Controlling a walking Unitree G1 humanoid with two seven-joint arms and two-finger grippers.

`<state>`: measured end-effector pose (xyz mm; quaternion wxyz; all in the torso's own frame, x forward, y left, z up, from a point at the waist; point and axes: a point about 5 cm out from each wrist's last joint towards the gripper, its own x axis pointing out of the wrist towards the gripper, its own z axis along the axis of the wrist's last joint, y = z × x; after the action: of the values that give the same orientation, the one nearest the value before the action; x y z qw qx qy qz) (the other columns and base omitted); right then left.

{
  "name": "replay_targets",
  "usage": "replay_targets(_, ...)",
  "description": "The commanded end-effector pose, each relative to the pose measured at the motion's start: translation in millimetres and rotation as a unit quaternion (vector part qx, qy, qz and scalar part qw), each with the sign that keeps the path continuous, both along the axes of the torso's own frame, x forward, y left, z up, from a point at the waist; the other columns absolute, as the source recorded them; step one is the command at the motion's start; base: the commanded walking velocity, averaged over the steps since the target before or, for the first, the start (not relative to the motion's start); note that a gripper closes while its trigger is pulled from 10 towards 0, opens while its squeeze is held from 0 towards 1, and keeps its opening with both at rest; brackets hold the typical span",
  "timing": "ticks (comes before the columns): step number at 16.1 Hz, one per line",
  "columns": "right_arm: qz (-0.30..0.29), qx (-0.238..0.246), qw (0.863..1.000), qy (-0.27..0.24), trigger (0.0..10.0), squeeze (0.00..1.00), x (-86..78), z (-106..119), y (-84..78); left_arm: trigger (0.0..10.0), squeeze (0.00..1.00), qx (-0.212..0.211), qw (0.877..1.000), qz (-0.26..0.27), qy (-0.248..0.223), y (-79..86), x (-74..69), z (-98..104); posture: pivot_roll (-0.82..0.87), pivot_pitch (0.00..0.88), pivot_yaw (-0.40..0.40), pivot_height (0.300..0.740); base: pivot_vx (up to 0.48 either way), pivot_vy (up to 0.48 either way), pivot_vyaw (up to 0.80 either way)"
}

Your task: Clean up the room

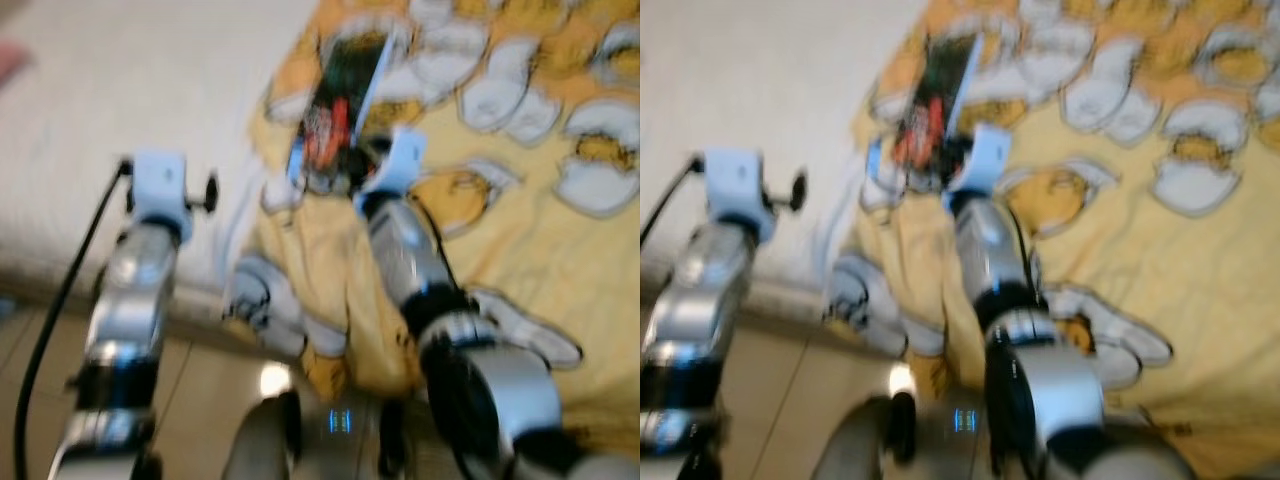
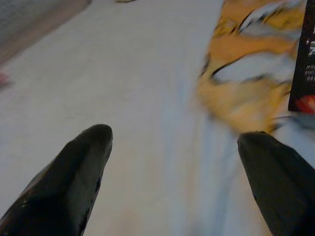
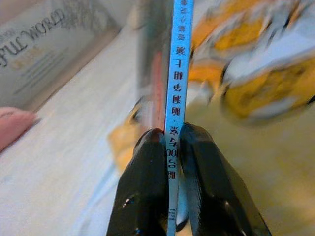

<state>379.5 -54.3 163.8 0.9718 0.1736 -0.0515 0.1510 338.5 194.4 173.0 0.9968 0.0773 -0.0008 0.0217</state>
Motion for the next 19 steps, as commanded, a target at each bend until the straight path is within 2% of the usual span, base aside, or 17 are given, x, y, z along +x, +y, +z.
replay_targets(1,0.007,-0.026,0.999,-0.035,0.0,0.0,-8.6,2,11.8,10.0,0.0,-0.042,0.999,-0.011,0.011,-3.8,-3.0,-11,-0.04,0.033,0.08,0.723,0.0,0.0,0.0)
replay_targets(2,-0.004,-0.051,0.998,-0.048,0.0,0.0,-10.6,0,2.9,10.0,0.0,-0.076,0.997,-0.025,0.01,-10.9,-3.9,-12,-0.04,0.031,0.08,0.723,0.0,0.0,0.0)
replay_targets(4,-0.045,-0.104,0.99,-0.085,0.0,0.0,-15.4,3,-17.9,10.0,0.0,-0.097,0.994,-0.046,-0.005,-21.9,-4.1,-11,-0.05,0.021,0.07,0.723,0.0,0.0,0.0)
replay_targets(6,-0.084,-0.178,0.971,-0.138,0.0,0.0,-33.0,9,-35.5,10.0,0.0,-0.066,0.996,-0.054,-0.025,-26.1,-2.0,-13,-0.07,0.011,0.061,0.723,0.0,0.0,0.0)
replay_targets(8,-0.093,-0.204,0.963,-0.149,0.0,0.0,-45.0,5,-42.3,10.0,0.0,-0.058,0.996,-0.056,-0.031,-27.8,-1.3,-14,-0.07,0.0,0.057,0.723,0.0,0.0,0.0)
replay_targets(9,-0.096,-0.207,0.963,-0.146,0.0,0.0,-49.0,2,-44.7,10.0,0.0,-0.058,0.996,-0.057,-0.032,-28.5,-1.2,-14,-0.08,0.0,0.057,0.723,0.0,0.0,0.0)
replay_targets(10,-0.106,-0.205,0.965,-0.12,0.0,0.0,-53.4,-8,-51.3,10.0,0.0,-0.062,0.996,-0.062,-0.032,-31.4,0.4,-14,-0.09,0.0,0.06,0.723,0.0,0.0,0.0)
replay_targets(12,-0.133,-0.217,0.962,-0.094,0.0,0.0,-60.4,-15,-62.9,10.0,0.0,-0.052,0.995,-0.073,-0.042,-36.2,5.6,-13,-0.1,0.0,0.067,0.723,0.0,0.467,0.0)
replay_targets(15,-0.175,-0.209,0.961,-0.043,0.0,0.0,-67.4,-32,-88.8,10.0,0.0,-0.063,0.996,-0.049,-0.031,-30.0,6.4,-20,-0.11,0.0,0.073,0.723,0.0,0.48,0.0)
replay_targets(17,-0.202,-0.21,0.956,-0.023,0.0,0.0,-74.4,-41,-107.6,10.0,0.0,-0.087,0.995,-0.029,-0.026,-22.4,2.5,-26,-0.11,0.0,0.08,0.723,0.0,0.48,0.0)
replay_targets(19,-0.21,-0.223,0.952,-0.011,0.0,0.0,-84.4,-49,-118.8,10.0,0.0,-0.075,0.996,-0.038,-0.014,-22.4,-9.7,-35,-0.11,0.0,0.087,0.723,0.0,0.48,0.0)
